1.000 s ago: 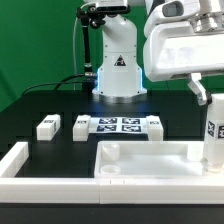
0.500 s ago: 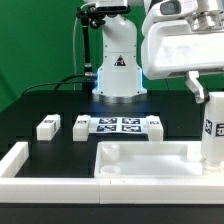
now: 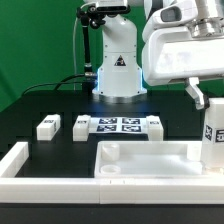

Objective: Assemble desk

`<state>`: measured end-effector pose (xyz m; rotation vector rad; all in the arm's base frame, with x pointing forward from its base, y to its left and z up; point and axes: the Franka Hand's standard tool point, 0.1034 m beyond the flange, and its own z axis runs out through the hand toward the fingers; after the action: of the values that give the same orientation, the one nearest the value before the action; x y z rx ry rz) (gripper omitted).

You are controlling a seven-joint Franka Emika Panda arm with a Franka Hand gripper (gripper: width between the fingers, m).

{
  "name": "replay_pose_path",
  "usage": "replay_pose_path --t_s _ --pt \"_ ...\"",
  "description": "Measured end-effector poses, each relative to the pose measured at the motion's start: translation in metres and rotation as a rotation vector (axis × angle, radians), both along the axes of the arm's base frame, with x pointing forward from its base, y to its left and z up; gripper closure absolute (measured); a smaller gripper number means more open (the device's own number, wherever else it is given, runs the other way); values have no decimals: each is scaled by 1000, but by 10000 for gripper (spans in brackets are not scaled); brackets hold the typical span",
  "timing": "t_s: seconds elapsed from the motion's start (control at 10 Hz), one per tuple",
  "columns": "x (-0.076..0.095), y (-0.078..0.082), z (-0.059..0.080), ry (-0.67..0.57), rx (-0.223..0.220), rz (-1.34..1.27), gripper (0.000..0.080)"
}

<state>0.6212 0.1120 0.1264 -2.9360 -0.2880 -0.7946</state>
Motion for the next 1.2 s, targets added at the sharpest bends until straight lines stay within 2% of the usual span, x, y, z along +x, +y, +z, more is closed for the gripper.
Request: replay_pose_path --t_s 0.5,0.6,0.7,0.8,0.9,1.2 --pt "-1 0 -2 3 0 -1 512" --pt "-1 0 -2 3 0 -1 438" --pt "-1 0 -2 3 0 -1 438" --pt "-1 0 -2 3 0 -1 256" --pt "-1 0 -2 3 0 -1 169" --pt "-1 0 -2 3 0 -1 155"
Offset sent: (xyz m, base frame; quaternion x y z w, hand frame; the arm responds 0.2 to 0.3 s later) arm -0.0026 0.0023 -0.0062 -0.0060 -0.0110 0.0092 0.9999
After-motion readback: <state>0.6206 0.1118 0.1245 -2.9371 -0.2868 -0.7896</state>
